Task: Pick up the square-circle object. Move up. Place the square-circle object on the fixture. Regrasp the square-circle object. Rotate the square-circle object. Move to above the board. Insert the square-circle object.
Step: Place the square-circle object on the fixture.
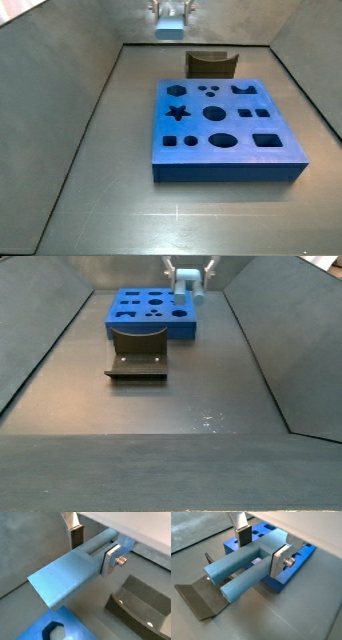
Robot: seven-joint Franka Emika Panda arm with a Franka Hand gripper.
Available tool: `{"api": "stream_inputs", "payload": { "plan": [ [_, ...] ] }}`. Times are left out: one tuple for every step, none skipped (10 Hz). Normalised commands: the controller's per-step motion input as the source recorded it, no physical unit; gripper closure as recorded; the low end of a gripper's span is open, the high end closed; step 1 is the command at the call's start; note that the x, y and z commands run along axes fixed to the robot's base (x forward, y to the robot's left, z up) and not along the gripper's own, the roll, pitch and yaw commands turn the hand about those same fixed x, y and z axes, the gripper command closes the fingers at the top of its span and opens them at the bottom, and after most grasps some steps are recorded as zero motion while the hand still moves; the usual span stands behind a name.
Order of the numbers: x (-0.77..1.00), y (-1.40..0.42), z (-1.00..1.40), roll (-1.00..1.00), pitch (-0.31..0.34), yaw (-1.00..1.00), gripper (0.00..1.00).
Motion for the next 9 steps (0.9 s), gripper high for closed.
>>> {"api": "stream_inputs", "payload": {
  "plan": [
    [0.52,-0.05,-0.02,0.15,0.113,0.1,1.0],
    [0.47,-0.04,-0.02,0.16,0.12,0.08,1.0],
    [1.0,0.53,0.29,-1.0,-0.064,-0.02,1.0],
    [1.0,0.56,0.31,-1.0,-0.058,-0.02,1.0],
    [1.0,0.49,0.24,-1.0,-0.033,-0.04,1.0],
    [1.0,0.42,0.19,-1.0,-0.024,-0.04,1.0],
    [0.99,0.25,0.11,-1.0,0.002,-0.04,1.0],
    [0.92,0.2,0.09,-1.0,0.014,-0.04,1.0],
    [0.8,0.12,0.04,-1.0,0.032,-0.05,1.0]
  ]
}}
